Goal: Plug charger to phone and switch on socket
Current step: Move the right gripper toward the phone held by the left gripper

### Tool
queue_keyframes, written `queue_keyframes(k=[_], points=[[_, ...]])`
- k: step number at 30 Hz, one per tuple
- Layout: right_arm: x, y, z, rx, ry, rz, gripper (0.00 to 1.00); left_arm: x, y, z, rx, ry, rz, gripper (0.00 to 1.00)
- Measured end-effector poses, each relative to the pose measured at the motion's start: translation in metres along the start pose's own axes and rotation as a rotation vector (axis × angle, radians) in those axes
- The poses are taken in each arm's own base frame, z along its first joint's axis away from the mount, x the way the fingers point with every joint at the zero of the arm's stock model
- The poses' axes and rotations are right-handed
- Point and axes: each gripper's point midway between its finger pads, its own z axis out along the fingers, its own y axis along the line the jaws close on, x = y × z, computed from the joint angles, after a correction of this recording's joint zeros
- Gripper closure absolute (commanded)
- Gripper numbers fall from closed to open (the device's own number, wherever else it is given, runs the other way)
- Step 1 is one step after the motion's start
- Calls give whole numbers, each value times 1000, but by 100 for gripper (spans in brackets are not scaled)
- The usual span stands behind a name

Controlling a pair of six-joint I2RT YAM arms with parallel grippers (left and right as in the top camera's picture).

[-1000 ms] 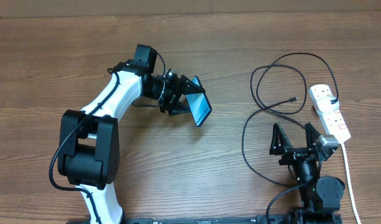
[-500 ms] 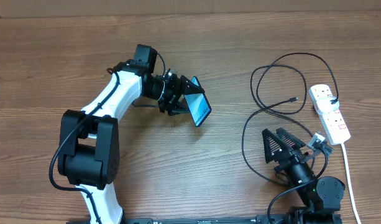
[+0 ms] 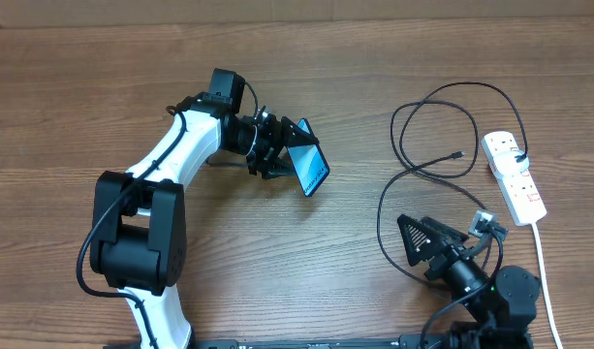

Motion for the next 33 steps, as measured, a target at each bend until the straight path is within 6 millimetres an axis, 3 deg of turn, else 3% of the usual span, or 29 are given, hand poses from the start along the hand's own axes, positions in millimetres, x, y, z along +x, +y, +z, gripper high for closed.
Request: queue_keyframes(k=[7, 12, 20, 27, 33], points=[[-28, 22, -22, 149, 30, -79, 1, 0, 0, 0, -2, -3, 0, 39], [-43, 32, -24, 239, 110, -66, 1, -1, 1, 0, -3, -3, 0, 39], [-50, 36, -18, 375, 326, 45, 0, 0, 0, 0, -2, -2, 0, 39], [-54, 61, 3, 272, 457, 140, 0, 0, 0, 0, -1, -1, 0, 39], [-43, 51, 24, 288, 549, 343, 0, 1, -1, 0, 4, 7, -3, 39]])
